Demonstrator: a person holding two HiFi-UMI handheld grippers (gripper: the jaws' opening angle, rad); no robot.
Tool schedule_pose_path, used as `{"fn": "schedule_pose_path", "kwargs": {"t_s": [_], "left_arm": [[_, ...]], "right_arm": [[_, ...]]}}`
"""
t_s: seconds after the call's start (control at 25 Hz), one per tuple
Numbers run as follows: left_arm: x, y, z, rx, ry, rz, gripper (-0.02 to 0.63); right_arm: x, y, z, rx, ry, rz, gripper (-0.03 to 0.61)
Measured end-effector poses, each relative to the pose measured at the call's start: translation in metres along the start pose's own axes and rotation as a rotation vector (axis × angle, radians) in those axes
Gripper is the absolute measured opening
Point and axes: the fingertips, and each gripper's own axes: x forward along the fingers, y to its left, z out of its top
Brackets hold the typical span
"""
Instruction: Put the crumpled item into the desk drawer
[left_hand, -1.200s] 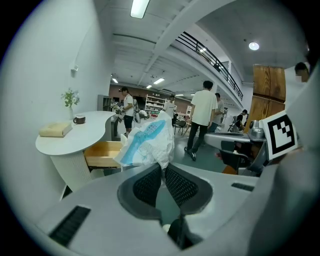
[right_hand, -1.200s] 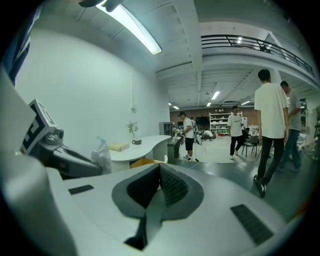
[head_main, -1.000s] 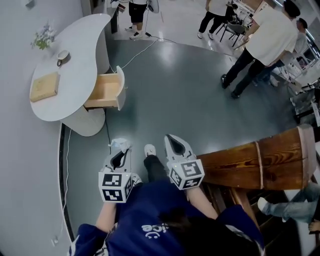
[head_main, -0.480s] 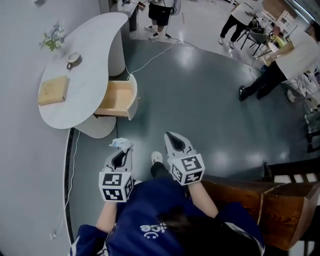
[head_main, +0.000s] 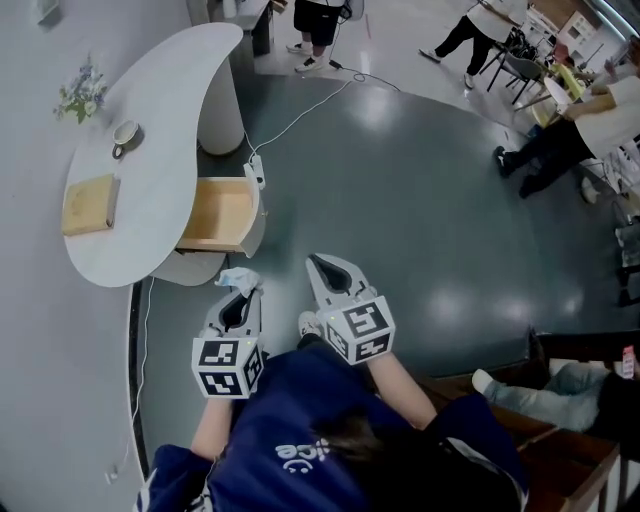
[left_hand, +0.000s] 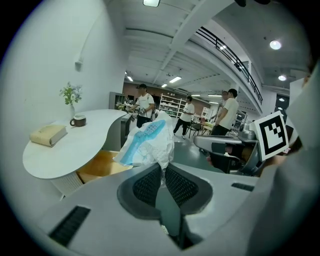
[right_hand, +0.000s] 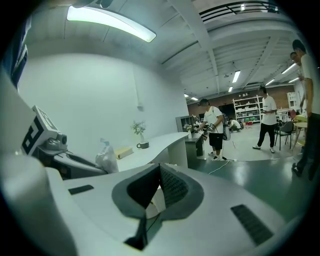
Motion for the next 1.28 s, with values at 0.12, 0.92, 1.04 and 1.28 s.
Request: {"fn": "schedule_pose_path", "kwargs": {"t_s": [0.12,0.92,1.04,1.28], "left_arm": [[0.022,-0.001,0.012,0.004,0.005,0.018,0.031],[0.101,0.078,0.063,0.081,0.067,0.115,0.031],[0.113,0.102,0.073,0.067,0.072,0.109,0.031],[0.142,0.140,0.089,0.050,0.089,0.100,0.031]], "right_arm": [[0.012,-0.014,0.006,-0.010,0.000,0.021,0.006],[0.080,-0.072,0.002,0.102,0.088,-0.038,0.007],[0.102,-0.073,0.008,0.110,0.108,-0.043,0.008],[0.146,-0.075,0.020,0.068,0.148,-0.041,0.007]]}}
